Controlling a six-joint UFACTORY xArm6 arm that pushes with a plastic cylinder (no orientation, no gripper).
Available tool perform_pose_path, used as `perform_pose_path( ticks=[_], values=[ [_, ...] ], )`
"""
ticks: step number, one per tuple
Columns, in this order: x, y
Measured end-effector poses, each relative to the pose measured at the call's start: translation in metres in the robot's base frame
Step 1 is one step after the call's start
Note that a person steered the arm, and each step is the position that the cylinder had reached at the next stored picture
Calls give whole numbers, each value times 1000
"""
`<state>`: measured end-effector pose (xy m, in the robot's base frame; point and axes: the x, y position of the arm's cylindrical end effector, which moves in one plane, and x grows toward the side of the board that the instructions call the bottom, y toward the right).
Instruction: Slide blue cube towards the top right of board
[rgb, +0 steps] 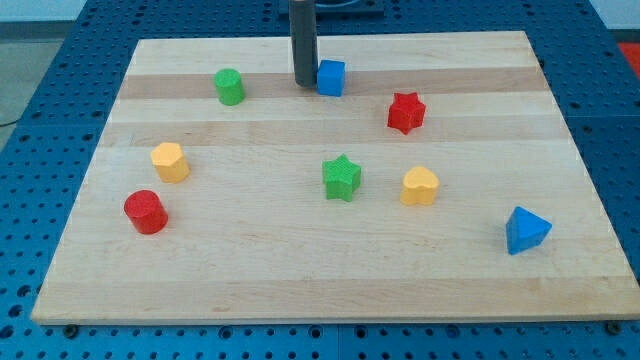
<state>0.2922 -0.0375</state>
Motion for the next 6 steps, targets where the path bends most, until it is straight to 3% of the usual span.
perform_pose_path(
  ticks=[1,3,4,6],
  values=[
    [-1,8],
    [40,102],
    [35,110],
    [-20,62]
  ],
)
